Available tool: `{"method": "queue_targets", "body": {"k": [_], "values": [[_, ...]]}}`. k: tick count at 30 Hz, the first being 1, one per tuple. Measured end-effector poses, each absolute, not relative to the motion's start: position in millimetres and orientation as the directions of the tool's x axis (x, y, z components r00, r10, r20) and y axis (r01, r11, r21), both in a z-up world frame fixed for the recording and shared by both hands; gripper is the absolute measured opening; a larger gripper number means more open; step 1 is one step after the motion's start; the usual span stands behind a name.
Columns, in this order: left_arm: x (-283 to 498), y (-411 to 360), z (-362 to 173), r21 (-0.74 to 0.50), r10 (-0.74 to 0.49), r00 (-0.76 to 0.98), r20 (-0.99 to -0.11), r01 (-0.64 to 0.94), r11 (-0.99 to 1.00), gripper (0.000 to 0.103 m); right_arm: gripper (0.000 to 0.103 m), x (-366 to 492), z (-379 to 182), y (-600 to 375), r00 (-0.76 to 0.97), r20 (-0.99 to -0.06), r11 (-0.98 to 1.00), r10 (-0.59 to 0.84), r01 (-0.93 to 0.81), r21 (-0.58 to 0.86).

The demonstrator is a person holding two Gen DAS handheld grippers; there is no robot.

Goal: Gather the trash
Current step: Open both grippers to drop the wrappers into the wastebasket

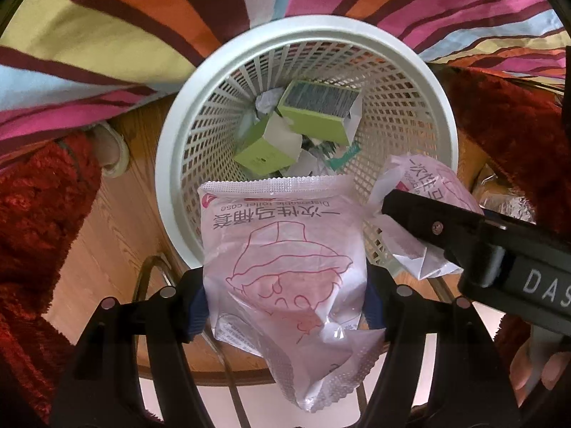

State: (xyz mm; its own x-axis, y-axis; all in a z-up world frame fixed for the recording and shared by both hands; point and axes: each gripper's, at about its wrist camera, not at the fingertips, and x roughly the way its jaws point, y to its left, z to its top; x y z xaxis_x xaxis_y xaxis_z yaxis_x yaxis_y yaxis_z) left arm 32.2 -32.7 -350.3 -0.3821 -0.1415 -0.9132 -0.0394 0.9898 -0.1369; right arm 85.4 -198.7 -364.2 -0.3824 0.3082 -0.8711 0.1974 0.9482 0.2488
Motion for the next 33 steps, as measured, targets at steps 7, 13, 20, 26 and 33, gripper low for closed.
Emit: {"method": "queue_targets", "body": {"k": [7, 13, 20, 26, 33], "values": [[31, -33, -355, -0.121, -0.125, -0.402, -0.907, -0.036, 0.992, 0.086, 0.091, 84, -368, -192, -0.412, -0.865, 0.957, 0.286, 0.174, 0.234], [29, -36, -361, -0.134, -0.137, -0.429, -0.893, -0.037, 0.99, 0.087, 0.095, 81, -377, -194, -0.457, -0.845, 0.959, 0.277, 0.191, 0.211], [28, -29, -362, -0.144, -0.161, -0.437, -0.885, -0.073, 0.987, 0.087, 0.095, 83, -369, -201, -0.387, -0.865, 0.943, 0.318, 0.226, 0.245], [27, -25, -358, -0.15, -0.172, -0.433, -0.885, -0.084, 0.985, 0.087, 0.095, 82, -370, -206, -0.374, -0.864, 0.934, 0.338, 0.244, 0.26], [25, -21, -346, -0.169, -0.198, -0.413, -0.889, -0.104, 0.98, 0.087, 0.095, 83, -368, -204, -0.355, -0.872, 0.935, 0.336, 0.233, 0.266]]}}
